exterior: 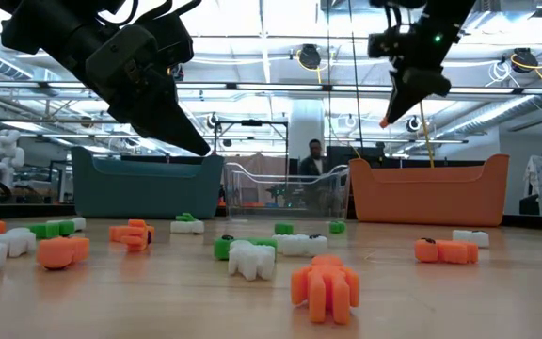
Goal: Sort Halloween decoration
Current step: Put the orange skeleton toy into the orange bin
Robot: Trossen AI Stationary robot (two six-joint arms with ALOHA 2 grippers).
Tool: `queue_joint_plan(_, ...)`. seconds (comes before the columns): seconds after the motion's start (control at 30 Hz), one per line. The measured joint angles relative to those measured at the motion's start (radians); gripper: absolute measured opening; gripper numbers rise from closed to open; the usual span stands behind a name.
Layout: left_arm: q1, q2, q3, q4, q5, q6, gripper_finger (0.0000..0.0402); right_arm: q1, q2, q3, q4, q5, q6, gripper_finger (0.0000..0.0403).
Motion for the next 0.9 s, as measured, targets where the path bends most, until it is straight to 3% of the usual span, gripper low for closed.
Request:
queue_joint_plan(0.2,0.0,0.0,0.0,0.0,0.0,-0.01,0.0011,-0.128,0.0,0.0,-0.005,-0.008,0.028,0.0013)
queue_joint_plan(0.7,0.0,0.0,0.0,0.0,-0.007,-0.017,0.0011,-0.474,0.017,0.0,0.008,-0.302,0.111,0.0013)
queue_joint_plan(0.9,0.0,0.0,0.0,0.0,-0.007,-0.018,0.0011,-0.544,0.069,0.0,0.035,-0.32,0.154,0.0013)
